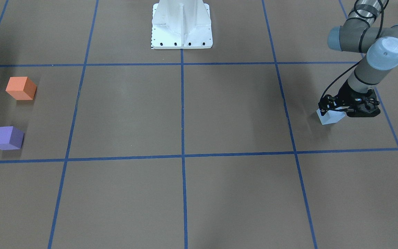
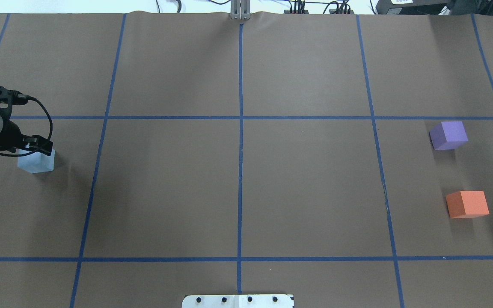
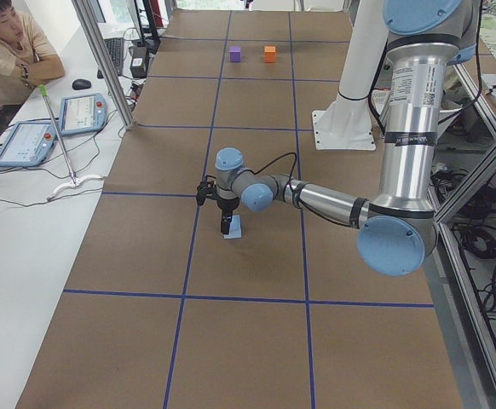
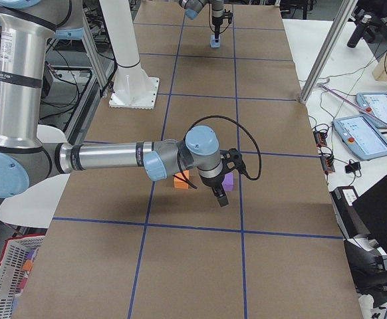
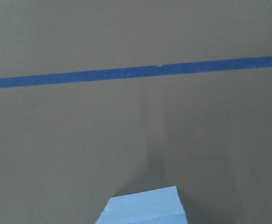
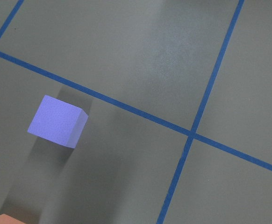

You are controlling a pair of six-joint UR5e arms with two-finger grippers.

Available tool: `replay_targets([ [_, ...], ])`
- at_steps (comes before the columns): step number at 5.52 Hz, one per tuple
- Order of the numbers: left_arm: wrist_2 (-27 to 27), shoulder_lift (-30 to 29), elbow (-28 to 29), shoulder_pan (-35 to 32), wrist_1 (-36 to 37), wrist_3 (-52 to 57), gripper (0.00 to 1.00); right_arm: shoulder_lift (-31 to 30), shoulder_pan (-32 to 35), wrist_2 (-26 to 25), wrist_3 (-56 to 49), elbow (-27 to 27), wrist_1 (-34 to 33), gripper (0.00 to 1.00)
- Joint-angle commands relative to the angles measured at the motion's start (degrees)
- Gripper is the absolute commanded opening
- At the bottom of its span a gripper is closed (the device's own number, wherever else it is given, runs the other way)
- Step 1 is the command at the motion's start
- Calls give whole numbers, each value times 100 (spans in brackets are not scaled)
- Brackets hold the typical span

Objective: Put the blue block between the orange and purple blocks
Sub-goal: 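Close the left gripper on the light blue cube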

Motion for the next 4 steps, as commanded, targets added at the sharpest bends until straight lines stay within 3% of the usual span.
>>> replay_targets([
  [1, 125, -13, 103, 135, -22, -16, 100, -6, 3, 7, 0, 4, 0, 100],
  [2, 117, -13, 94, 196, -31, -7, 100, 3, 3, -2, 0, 4, 0, 100],
  [3, 116, -21, 59, 232, -40, 2, 86, 3, 3, -2, 0, 4, 0, 100],
  [4, 116, -30, 33, 232, -49, 54, 44, -6, 3, -2, 0, 4, 0, 100],
])
